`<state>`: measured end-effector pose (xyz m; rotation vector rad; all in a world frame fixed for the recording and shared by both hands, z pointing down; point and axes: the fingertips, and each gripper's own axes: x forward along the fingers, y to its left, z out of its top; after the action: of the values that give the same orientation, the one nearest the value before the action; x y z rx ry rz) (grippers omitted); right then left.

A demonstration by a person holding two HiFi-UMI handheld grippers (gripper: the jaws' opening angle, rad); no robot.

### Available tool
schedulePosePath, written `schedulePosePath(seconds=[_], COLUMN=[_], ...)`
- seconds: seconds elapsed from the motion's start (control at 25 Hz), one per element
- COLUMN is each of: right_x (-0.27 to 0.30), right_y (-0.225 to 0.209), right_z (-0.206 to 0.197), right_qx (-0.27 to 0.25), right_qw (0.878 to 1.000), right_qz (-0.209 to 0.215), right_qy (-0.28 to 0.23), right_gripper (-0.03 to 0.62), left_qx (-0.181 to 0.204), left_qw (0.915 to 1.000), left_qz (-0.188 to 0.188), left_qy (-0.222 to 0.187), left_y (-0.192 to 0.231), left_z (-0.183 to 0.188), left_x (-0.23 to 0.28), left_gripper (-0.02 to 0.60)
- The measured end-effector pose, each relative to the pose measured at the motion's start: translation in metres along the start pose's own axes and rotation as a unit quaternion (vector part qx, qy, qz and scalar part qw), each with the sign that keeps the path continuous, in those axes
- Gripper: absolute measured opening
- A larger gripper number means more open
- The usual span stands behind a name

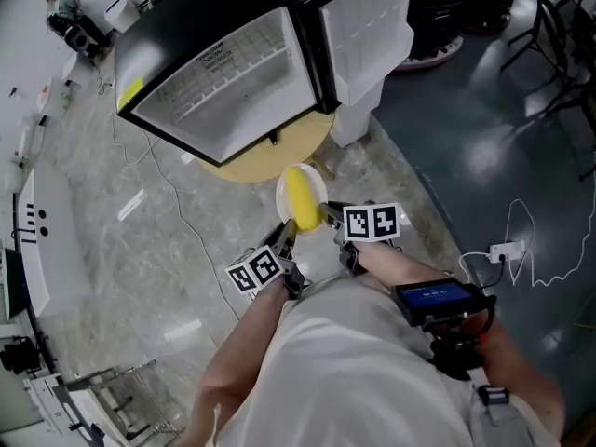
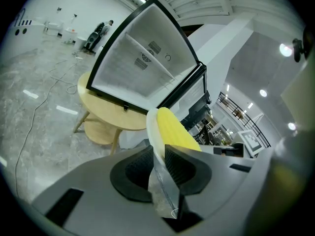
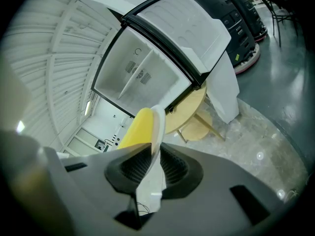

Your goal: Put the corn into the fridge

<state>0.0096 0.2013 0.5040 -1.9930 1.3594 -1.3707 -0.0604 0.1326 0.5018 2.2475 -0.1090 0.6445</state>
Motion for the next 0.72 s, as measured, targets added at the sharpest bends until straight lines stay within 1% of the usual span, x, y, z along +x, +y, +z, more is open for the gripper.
schedulePosePath(seconds=[0.32, 0.52, 0.72], right_x=[0.006, 0.021, 0.042], right_y=[-0.003, 0.0, 0.0], right_z=[0.024, 0.029, 0.035], right_qx=[-0.008, -0.01, -0.014], right_qw=[1.0, 0.999, 0.999], right_qz=[0.02, 0.026, 0.022], right_qy=[0.015, 0.025, 0.036], right_gripper=[0.06, 0.06, 0.059], left_qx=[-0.016, -0.023, -0.027], left_qw=[0.9993, 0.9987, 0.9983], left_qz=[0.022, 0.03, 0.042], left_qy=[-0.027, -0.035, -0.031], left_y=[-0.007, 0.002, 0.023], left_z=[0.013, 0.024, 0.033], left_x=[0.011, 0.013, 0.019], left_gripper=[0.066, 0.066, 0.066])
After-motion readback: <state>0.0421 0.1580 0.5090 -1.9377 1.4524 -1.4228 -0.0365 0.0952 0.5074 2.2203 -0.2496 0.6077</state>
